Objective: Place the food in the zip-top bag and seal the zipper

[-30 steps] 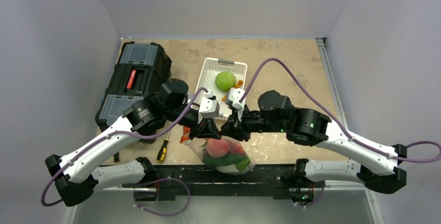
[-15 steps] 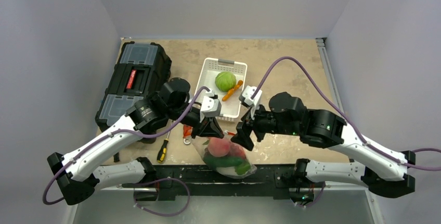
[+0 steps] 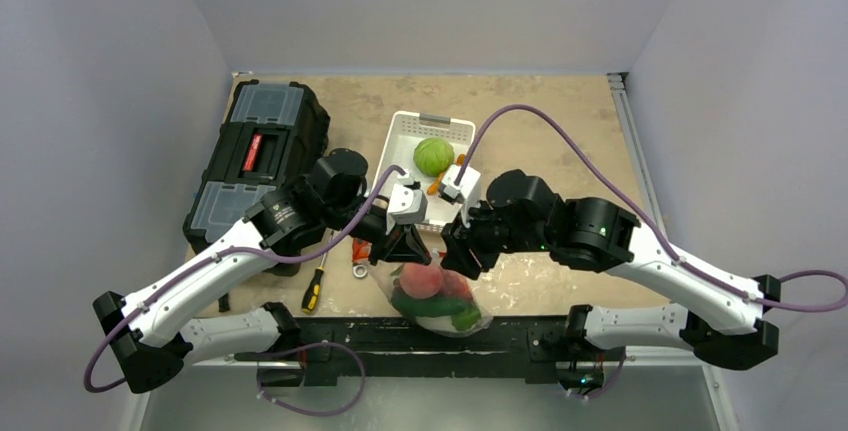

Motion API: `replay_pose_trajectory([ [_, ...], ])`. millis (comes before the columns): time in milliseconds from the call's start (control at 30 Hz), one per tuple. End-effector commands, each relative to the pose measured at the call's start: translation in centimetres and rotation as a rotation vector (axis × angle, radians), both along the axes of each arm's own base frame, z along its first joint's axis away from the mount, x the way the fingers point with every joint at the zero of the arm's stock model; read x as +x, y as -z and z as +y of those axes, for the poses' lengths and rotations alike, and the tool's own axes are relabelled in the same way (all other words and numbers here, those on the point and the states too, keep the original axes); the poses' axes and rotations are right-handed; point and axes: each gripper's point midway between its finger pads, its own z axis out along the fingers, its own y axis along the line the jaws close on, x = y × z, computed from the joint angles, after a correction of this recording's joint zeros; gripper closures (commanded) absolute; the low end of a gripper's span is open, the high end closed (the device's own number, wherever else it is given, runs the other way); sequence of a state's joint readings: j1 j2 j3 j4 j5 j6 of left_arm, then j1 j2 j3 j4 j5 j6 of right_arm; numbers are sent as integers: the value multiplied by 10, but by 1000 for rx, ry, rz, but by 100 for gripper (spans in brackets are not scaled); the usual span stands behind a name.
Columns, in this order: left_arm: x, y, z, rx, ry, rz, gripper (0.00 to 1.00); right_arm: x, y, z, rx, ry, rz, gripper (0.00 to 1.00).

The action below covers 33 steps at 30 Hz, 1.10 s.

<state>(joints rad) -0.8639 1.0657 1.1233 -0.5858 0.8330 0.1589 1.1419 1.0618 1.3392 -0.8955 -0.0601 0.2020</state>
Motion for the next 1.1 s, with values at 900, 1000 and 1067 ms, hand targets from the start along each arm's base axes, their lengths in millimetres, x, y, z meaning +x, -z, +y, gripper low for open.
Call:
replay_pose_trajectory([
  [900,16,-46,-21,-164,-50,35,49,13,-20,16,112,-36,-116,100],
  [1000,22,-46,-22,-168,-74,38,50,12,-20,18,115,-49,-114,100],
  [1067,21,-44,-23,-169,-68,44,49,12,-22,19,117,-51,-118,100],
])
